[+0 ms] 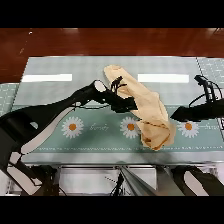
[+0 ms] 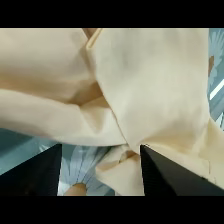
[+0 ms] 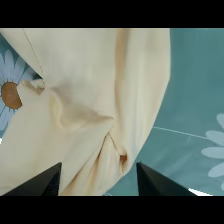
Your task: Fold the shirts.
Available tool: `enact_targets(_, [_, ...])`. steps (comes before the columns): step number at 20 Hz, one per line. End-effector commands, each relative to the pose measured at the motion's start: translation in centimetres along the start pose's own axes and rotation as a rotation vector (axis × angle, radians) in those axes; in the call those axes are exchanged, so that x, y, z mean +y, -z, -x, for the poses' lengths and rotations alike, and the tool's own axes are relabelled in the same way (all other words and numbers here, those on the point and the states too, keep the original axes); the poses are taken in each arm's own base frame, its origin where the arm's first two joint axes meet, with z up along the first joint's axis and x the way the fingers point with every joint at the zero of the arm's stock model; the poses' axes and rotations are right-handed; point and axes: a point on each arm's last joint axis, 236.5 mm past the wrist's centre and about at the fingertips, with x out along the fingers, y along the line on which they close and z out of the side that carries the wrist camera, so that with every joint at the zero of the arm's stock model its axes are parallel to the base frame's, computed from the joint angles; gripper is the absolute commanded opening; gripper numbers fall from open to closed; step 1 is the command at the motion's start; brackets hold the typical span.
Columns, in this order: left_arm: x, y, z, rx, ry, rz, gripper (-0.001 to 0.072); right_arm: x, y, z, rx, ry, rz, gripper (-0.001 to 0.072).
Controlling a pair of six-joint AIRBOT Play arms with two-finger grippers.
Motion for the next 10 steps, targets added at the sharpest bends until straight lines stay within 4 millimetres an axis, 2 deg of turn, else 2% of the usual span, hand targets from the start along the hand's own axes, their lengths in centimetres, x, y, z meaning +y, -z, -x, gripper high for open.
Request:
enact_targets(1, [0.2, -1.2, -1.2, -0.076, -0.018, 0.049, 0.0556, 0.3, -0.4, 1.5, -0.07, 0.026, 0.025, 0.0549])
enact_targets(2, [0.2, -1.5, -1.3, -0.089, -0.019, 0.053, 0.0532, 0.5, -0.4, 2.1, -0.09, 0.031, 0.031, 0.0549])
enact_targets(3, [0.2, -1.8, -1.4, -0.104, -0.019, 0.056, 0.0465, 0.7, -0.4, 2.6, -0.111, 0.036, 0.035, 0.0549])
enact_targets(4, [0.3, -2.1, -1.4, -0.117, -0.02, 0.071, 0.0362, 1.0, -0.4, 3.1, -0.132, 0.04, 0.039, 0.0549])
enact_targets(5, [0.4, -2.4, -1.4, -0.13, -0.02, 0.111, 0.0301, 1.2, -0.4, 3.5, -0.147, 0.043, 0.042, 0.0549])
enact_targets(7, [1.0, -2.5, -1.7, -0.135, -0.023, 0.199, 0.0295, 1.6, 0.0, 4.2, -0.162, 0.045, 0.053, 0.0549])
enact_targets(8, [1.2, -2.3, -2.0, -0.126, -0.025, 0.216, 0.0204, 1.8, 0.3, 4.5, -0.16, 0.044, 0.058, 0.055])
enact_targets(9, [1.4, -2.0, -2.2, -0.114, -0.028, 0.217, 0.0044, 2.0, 0.6, 4.6, -0.157, 0.043, 0.061, 0.055])
enact_targets(10, [1.5, -1.8, -2.3, -0.103, -0.03, 0.212, 0.0017, 2.1, 0.9, 4.8, -0.154, 0.042, 0.064, 0.0551])
